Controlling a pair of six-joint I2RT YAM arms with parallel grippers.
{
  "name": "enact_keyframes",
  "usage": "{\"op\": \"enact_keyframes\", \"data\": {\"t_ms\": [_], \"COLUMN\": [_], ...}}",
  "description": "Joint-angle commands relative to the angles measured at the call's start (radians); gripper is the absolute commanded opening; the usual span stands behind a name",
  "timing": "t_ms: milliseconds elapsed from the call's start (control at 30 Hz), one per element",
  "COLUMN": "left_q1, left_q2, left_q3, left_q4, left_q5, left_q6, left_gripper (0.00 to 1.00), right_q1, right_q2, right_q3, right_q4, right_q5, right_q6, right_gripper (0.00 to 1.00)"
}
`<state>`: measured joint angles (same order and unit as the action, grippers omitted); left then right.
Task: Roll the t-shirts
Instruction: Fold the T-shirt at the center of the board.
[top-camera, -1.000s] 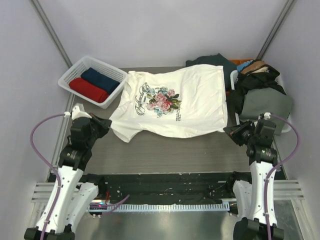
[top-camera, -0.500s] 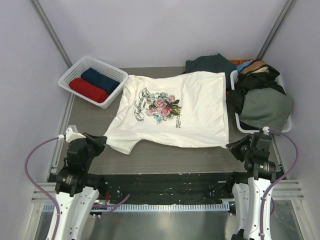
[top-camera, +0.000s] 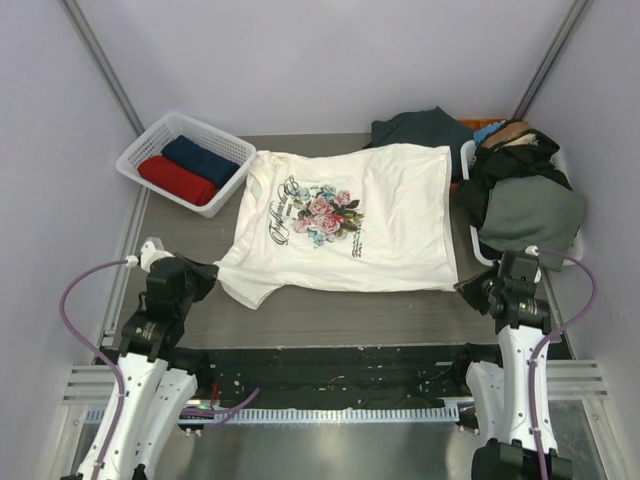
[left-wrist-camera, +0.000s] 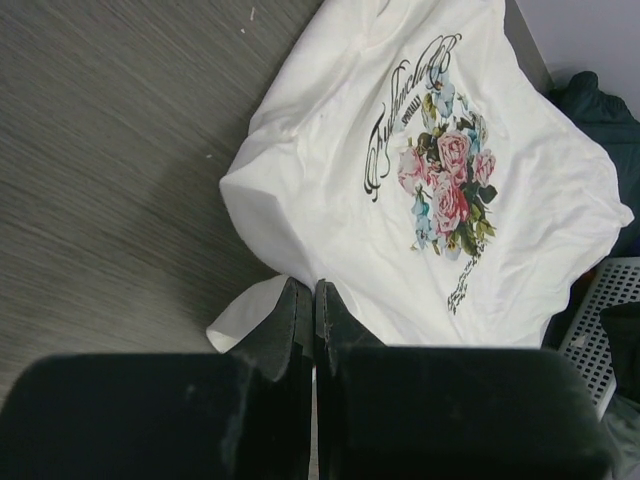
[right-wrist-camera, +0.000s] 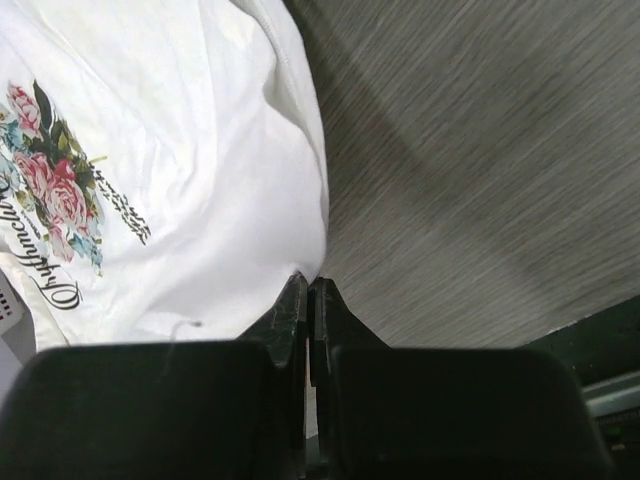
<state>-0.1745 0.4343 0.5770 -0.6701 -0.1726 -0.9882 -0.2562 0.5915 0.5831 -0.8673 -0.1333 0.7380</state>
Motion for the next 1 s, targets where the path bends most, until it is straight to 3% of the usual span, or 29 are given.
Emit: {"op": "enact_keyframes", "data": {"t_ms": [0, 433, 667, 967], "left_q1": [0.003, 0.004, 0.004, 0.003], "left_q2": [0.099, 0.428, 0.581, 0.75], "left_q3": [0.024, 0.135, 0.23, 0.346], "left_q4": [0.191, 0.438, 0.495, 0.563], "left_q5": [-0.025, -0.056, -0.085, -0.076], "left_q6": [0.006, -0.01, -0.01, -0.004], "left_gripper": [0.0, 0.0, 0.0, 0.0], "right_q1": [0.005, 0.067, 0.067, 0.067], "right_q2": [0.114, 0.461, 0.536, 0.669], "right_q3": [0.023, 0.151, 0.21, 0.281], "right_q4": [0.177, 0.353, 0.408, 0.467], "right_q5": [-0.005, 0.119, 0.193, 0.169], "right_q6": [0.037, 0.054, 0.046, 0.05], "right_gripper": [0.01, 0.01, 0.01, 0.01]}}
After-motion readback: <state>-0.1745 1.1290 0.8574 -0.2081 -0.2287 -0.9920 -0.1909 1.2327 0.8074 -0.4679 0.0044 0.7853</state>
